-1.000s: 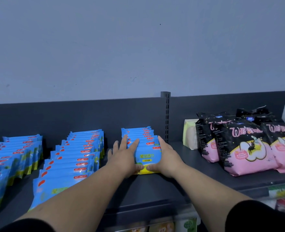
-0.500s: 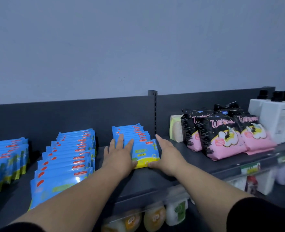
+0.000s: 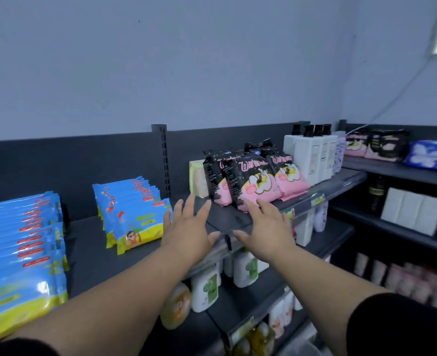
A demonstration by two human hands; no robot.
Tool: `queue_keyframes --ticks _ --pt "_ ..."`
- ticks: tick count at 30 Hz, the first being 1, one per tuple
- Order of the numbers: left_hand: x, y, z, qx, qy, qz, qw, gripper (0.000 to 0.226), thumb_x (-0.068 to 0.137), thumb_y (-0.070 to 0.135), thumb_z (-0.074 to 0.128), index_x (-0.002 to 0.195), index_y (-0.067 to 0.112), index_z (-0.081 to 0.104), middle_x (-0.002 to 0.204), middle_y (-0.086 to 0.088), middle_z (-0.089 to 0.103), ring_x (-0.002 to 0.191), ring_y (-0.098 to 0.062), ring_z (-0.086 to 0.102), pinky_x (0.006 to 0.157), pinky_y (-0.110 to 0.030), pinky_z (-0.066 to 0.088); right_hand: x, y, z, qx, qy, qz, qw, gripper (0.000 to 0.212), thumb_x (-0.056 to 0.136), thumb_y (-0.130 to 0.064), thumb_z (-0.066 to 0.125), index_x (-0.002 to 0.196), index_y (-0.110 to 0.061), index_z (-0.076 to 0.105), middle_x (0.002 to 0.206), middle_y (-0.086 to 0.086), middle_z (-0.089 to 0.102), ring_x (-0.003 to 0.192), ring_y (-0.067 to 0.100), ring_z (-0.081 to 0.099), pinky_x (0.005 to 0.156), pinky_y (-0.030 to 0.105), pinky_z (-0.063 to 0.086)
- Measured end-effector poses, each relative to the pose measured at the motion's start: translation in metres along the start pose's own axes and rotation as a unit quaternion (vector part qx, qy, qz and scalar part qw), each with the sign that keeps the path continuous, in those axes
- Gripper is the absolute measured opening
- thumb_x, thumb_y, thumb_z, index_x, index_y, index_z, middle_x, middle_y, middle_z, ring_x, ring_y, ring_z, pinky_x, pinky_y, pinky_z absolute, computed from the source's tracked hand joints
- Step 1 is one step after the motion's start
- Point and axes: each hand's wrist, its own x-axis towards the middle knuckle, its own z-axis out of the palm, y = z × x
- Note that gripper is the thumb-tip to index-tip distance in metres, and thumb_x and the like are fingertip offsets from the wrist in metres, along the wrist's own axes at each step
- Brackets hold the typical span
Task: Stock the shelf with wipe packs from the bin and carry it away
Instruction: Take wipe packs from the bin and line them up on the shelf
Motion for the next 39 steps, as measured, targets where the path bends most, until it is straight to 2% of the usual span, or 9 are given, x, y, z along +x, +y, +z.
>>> queue_keyframes --ticks 6,11,16,20,22,29,33,36,39 --pt "0.010 0.080 0.018 -0.017 -0.003 0.059 0.998 0.073 0.092 0.059 0.040 0.151 0.034 0.005 0.160 -0.002 -0.007 0.147 -0.025 -0.005 0.118 -0.047 0.002 -0.017 0.078 -0.013 -0.014 0.008 0.051 0.999 0.079 0.086 -0.064 0.048 0.151 -0.035 0.013 0.160 -0.001 0.012 0.147 0.020 0.009 0.118 0.049 0.013" --pt "0.018 0.168 0.053 -0.042 -0.022 0.092 0.995 0.072 0.093 0.058 0.040 0.151 0.035 0.005 0.160 0.000 -0.007 0.147 -0.024 -0.004 0.118 -0.045 0.000 -0.034 0.168 -0.015 -0.010 -0.022 0.098 0.995 0.077 0.088 -0.062 0.048 0.151 -0.036 0.012 0.160 -0.002 0.009 0.147 0.020 0.007 0.119 0.049 0.006" --pt "0.020 0.247 0.110 -0.058 -0.055 0.105 0.991 0.071 0.092 0.057 0.041 0.151 0.036 0.007 0.161 0.000 -0.002 0.147 -0.022 -0.001 0.119 -0.044 0.003 -0.058 0.259 0.008 -0.001 -0.065 0.137 0.988 0.077 0.088 -0.063 0.046 0.151 -0.035 0.012 0.160 -0.002 0.009 0.147 0.021 0.007 0.118 0.049 0.007" --pt "0.015 0.291 0.168 -0.034 -0.061 0.113 0.991 0.073 0.090 0.061 0.043 0.151 0.034 0.013 0.160 -0.002 0.009 0.146 -0.023 0.010 0.118 -0.045 0.013 -0.081 0.321 0.040 0.020 -0.102 0.168 0.980 0.077 0.088 -0.062 0.048 0.151 -0.035 0.013 0.160 -0.001 0.011 0.147 0.021 0.009 0.118 0.050 0.009" --pt "0.009 0.306 0.200 -0.038 -0.103 0.116 0.987 0.072 0.091 0.060 0.042 0.151 0.033 0.013 0.160 -0.002 0.007 0.146 -0.024 0.009 0.118 -0.045 0.012 -0.093 0.347 0.061 0.013 -0.134 0.183 0.974 0.078 0.088 -0.063 0.047 0.151 -0.035 0.012 0.160 -0.001 0.011 0.146 0.022 0.011 0.118 0.051 0.011" --pt "-0.022 0.299 0.314 -0.041 -0.215 0.113 0.969 0.071 0.092 0.059 0.043 0.151 0.033 0.013 0.159 -0.002 0.006 0.145 -0.024 0.008 0.117 -0.044 0.013 -0.150 0.393 0.148 0.043 -0.237 0.244 0.939 0.076 0.090 -0.058 0.049 0.151 -0.034 0.011 0.160 0.000 0.009 0.146 0.023 0.012 0.117 0.046 0.016" --pt "-0.040 0.280 0.373 -0.043 -0.245 0.108 0.962 0.068 0.092 0.054 0.047 0.150 0.029 0.021 0.157 -0.004 0.015 0.143 -0.023 0.017 0.115 -0.040 0.023 -0.185 0.394 0.199 0.043 -0.253 0.251 0.933 0.075 0.089 -0.060 0.049 0.151 -0.032 0.018 0.158 -0.002 0.017 0.145 0.019 0.017 0.117 0.041 0.016" --pt "-0.059 0.264 0.416 -0.032 -0.314 0.096 0.944 0.071 0.093 0.050 0.048 0.151 0.029 0.013 0.159 -0.005 0.009 0.145 -0.025 0.010 0.117 -0.040 0.020 -0.211 0.389 0.242 0.045 -0.287 0.255 0.922 0.076 0.087 -0.061 0.051 0.150 -0.031 0.020 0.158 -0.002 0.018 0.145 0.018 0.015 0.117 0.040 0.013" --pt "-0.076 0.248 0.456 -0.033 -0.362 0.083 0.928 0.069 0.094 0.050 0.044 0.151 0.032 0.010 0.159 -0.003 0.006 0.144 -0.026 0.013 0.116 -0.043 0.022 -0.234 0.383 0.288 0.066 -0.328 0.262 0.905 0.077 0.087 -0.062 0.049 0.151 -0.033 0.017 0.159 -0.002 0.013 0.146 0.018 0.012 0.117 0.041 0.009"
